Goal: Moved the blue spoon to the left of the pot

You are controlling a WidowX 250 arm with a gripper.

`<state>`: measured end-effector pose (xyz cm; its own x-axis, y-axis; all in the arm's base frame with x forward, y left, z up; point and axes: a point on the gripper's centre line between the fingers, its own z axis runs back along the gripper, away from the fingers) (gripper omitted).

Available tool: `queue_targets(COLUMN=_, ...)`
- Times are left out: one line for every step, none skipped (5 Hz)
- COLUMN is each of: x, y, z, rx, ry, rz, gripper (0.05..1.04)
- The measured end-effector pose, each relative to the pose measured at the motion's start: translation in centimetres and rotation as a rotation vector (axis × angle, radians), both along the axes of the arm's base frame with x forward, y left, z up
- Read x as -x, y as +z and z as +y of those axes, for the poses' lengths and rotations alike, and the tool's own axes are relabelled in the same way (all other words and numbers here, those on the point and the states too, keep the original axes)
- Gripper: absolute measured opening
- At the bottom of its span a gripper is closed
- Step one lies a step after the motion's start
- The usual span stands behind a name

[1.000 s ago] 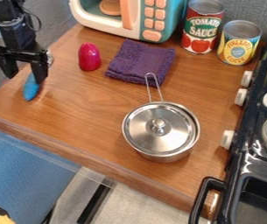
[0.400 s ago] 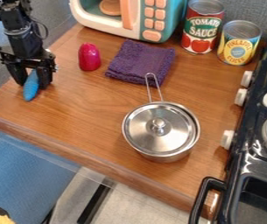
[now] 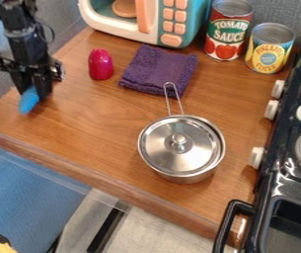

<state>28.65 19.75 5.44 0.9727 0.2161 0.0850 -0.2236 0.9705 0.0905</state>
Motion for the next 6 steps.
queue_targets(x=-0.3, y=4.8, z=-2.5, rx=-0.048, ry=-0.04, rz=-0.091, gripper=0.417)
queue_targets(x=-0.5, y=5.7, z=-7.1, rx=-0.054, ry=-0.13, rz=-0.105, gripper=0.417)
queue_targets(x=-1.0, y=5.0, z=-10.9, rx=-0.043, ry=-0.194, rz=-0.104, gripper=0.416)
queue_targets(x=-2.1, y=4.1, z=-14.0, rx=-0.04, ry=-0.284, rz=-0.104, gripper=0.416)
queue_targets(x=-2.6, y=1.9, z=-15.3, rx=-0.03, ry=-0.312, rz=-0.063, gripper=0.416)
queue_targets(x=-2.6, y=0.4, z=-16.0, rx=-0.027, ry=-0.321, rz=-0.023, gripper=0.416)
